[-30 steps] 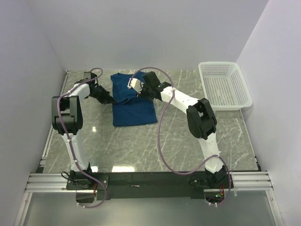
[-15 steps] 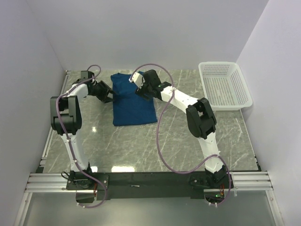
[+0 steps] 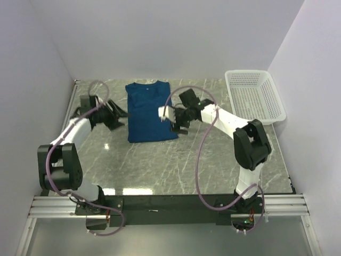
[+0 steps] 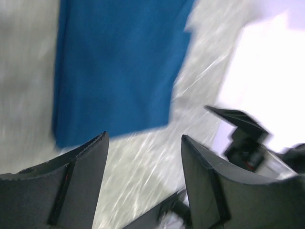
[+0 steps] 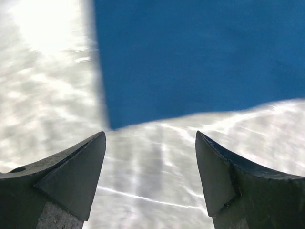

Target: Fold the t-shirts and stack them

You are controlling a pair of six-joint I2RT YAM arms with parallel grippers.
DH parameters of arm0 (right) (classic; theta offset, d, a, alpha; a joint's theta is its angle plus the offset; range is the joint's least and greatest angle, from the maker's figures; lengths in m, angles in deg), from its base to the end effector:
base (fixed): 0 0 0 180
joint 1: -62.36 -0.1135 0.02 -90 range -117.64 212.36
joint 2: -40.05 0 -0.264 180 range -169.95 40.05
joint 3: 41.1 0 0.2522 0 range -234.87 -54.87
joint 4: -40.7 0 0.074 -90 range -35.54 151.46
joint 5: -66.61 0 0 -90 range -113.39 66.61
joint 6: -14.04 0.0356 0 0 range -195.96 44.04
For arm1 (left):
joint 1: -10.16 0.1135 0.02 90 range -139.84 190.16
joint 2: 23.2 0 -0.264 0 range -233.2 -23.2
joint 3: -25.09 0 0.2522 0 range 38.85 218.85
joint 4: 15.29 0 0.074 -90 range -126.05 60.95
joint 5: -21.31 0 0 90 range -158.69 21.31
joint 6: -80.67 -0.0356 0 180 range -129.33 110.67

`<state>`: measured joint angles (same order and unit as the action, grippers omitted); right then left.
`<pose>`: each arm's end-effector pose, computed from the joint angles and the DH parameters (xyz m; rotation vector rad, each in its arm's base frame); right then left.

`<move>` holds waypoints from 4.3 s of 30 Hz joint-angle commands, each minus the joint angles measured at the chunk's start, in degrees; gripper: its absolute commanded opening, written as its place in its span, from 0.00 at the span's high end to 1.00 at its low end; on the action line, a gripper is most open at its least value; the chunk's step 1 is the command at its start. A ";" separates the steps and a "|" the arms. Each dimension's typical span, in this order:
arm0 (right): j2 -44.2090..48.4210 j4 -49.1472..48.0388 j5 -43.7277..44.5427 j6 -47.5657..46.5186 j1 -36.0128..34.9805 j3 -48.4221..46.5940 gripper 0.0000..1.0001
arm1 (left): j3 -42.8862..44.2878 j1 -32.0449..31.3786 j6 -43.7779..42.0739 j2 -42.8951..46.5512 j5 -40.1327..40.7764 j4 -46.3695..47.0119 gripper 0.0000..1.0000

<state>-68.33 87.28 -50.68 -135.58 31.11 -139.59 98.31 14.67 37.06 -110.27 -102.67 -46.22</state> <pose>0.3421 0.2267 0.2327 -1.8614 1.5832 0.3937 0.3254 0.0057 0.2439 -0.7579 2.3055 -1.0453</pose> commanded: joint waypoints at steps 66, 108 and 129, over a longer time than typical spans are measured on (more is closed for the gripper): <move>0.48 2.08 11.55 13.28 -0.58 -5.40 1.00 | 0.94 -8.47 9.61 -8.24 -2.24 8.48 1.00; -20.56 -10.49 29.04 26.83 1.89 -27.59 1.00 | 28.87 -6.36 11.26 -36.07 -2.85 7.50 1.00; -11.59 14.59 -18.65 27.37 7.69 -22.59 0.65 | 20.09 -4.78 -1.39 -15.59 -1.26 5.48 0.99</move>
<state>-83.67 85.97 -45.35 -103.51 38.54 -162.74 123.21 10.30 38.96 -122.99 -99.39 -37.96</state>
